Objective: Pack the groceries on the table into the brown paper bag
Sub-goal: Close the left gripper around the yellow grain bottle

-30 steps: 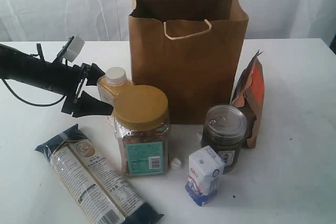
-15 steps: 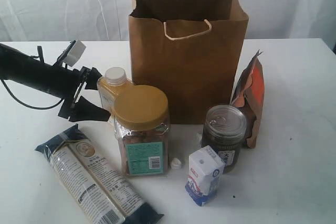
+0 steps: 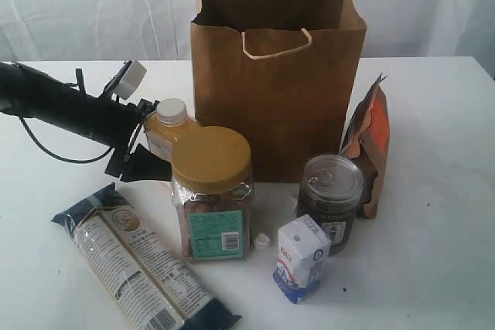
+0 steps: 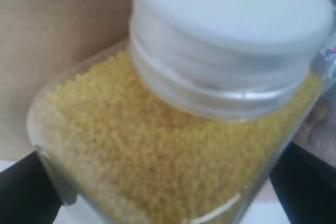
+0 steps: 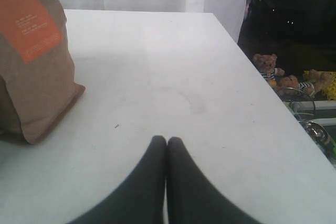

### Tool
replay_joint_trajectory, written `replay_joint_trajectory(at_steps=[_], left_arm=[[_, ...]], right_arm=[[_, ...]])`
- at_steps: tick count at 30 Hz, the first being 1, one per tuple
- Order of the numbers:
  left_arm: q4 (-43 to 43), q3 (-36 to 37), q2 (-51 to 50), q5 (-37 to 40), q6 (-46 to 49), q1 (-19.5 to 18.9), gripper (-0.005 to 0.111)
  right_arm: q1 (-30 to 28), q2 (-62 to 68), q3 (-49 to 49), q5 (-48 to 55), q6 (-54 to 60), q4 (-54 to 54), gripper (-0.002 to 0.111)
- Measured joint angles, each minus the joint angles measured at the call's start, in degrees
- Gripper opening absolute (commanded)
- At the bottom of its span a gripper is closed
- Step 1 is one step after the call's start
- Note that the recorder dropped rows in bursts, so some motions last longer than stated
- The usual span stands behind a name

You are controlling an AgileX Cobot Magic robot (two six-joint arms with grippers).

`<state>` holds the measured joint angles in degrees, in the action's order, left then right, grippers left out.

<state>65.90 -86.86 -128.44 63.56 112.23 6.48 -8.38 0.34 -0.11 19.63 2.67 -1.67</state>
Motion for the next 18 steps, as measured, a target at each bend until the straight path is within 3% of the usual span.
replay_joint_trajectory(at_steps=[10, 11, 18], left_arm=[[-3.26, 0.00, 0.00, 0.73, 0.00, 0.12, 0.005], [-3.44, 0.00, 0.00, 0.73, 0.00, 0.12, 0.000], [-3.89, 0.00, 0.00, 0.73, 0.00, 0.12, 0.001]], right_arm=[[0.00, 0.00, 0.00, 0.00, 0.00, 0.00, 0.000], [0.00, 0.00, 0.00, 0.00, 0.00, 0.00, 0.000], [0.00, 0.00, 0.00, 0.00, 0.00, 0.00, 0.000]])
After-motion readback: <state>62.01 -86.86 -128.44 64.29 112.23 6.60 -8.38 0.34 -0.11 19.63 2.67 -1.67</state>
